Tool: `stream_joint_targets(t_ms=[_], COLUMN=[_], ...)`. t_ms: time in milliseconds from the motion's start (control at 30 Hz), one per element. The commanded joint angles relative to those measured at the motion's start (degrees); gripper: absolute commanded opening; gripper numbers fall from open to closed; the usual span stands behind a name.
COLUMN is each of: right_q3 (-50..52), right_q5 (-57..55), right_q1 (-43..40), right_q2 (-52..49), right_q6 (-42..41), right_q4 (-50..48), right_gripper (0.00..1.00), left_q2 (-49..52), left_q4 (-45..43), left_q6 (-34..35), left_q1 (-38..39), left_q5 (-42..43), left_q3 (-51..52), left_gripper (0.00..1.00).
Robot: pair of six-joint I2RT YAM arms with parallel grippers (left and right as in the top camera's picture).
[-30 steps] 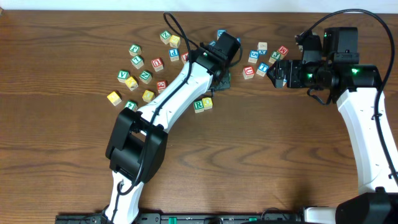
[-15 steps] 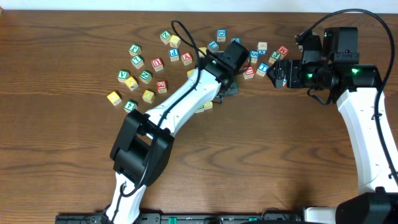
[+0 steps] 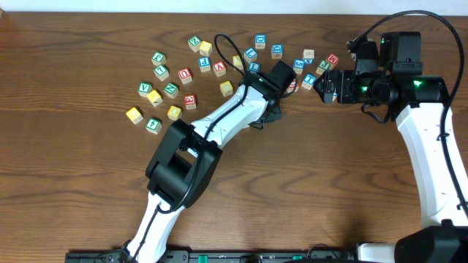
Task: Spell out ROBOT
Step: 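Carry the green B block and set it right of the O block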
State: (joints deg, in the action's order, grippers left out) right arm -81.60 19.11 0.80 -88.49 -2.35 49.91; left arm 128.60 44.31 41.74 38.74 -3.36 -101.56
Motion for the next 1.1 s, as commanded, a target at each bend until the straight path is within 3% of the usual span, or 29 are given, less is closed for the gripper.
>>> stream_joint_targets(t_ms=[0,200,533,1067], right_q3=[-1.2,-1.2,-1.2,-1.2], right_q5=[0.3,0.3,0.3,0.3], right_q1=[-0.7,-0.7,-0.7,-0.7], right_q2=[0.0,0.0,0.0,0.0], right_q6=[0.3,0.3,0.3,0.3], right_q4=[0.1,0.0,0.1,0.1], right_gripper=[0.99,0.99,0.99,0.99], left_q2=[0.5,0.5,0.5,-9.5], left_q4=[0.0,0.3,0.2,0.6], left_q6=[0.6,0.6,0.5,-10.8], left_q1=[-0.1,-0.1,0.5,0.4], left_q5=[-0.8,-0.7,-0.8,-3.4], left_q3=[0.5,0.5,0.4,-1.9], left_gripper=[0.35,0.45,0.45,0.45])
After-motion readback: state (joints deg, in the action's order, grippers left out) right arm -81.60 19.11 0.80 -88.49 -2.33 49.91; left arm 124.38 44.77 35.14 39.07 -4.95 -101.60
